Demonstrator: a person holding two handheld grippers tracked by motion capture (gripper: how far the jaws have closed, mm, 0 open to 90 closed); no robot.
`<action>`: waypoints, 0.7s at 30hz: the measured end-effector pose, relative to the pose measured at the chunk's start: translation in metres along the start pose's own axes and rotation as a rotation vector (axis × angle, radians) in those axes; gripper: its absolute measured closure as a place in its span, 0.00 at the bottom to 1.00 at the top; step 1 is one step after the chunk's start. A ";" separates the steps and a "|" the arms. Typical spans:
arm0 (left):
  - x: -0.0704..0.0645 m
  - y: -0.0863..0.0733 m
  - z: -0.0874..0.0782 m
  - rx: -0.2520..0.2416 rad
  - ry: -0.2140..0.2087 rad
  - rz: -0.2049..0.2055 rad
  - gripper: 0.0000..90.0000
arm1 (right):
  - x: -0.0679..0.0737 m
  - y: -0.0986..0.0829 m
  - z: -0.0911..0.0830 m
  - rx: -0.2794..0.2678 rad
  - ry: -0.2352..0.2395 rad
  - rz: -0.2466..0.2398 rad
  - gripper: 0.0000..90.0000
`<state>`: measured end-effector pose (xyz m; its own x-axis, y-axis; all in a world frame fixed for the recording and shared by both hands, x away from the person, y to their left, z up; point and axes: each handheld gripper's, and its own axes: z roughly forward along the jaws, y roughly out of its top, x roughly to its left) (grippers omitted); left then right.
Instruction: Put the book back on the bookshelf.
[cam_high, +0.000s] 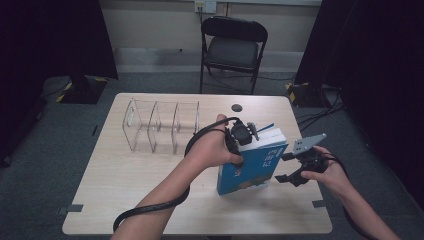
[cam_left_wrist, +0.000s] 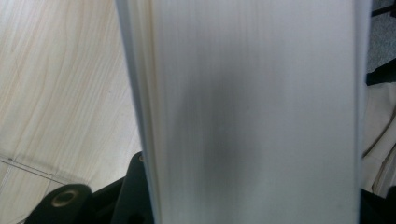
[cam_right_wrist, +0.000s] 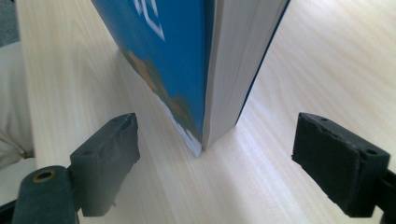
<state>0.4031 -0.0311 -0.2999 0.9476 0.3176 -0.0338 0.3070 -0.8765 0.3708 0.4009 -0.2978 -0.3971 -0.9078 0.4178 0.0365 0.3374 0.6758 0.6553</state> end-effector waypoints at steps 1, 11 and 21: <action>-0.001 -0.001 0.000 -0.004 0.000 -0.016 0.68 | 0.001 -0.004 0.004 -0.002 -0.009 0.007 0.15; 0.001 -0.001 0.000 0.001 -0.004 -0.006 0.67 | 0.012 -0.041 0.038 0.009 -0.040 0.063 0.15; 0.000 0.000 0.001 0.038 0.001 -0.009 0.63 | 0.018 -0.064 0.048 0.022 -0.119 0.096 0.15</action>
<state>0.4033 -0.0319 -0.3011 0.9448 0.3258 -0.0361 0.3186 -0.8869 0.3345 0.3751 -0.3045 -0.4752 -0.8354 0.5496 0.0075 0.4278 0.6416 0.6367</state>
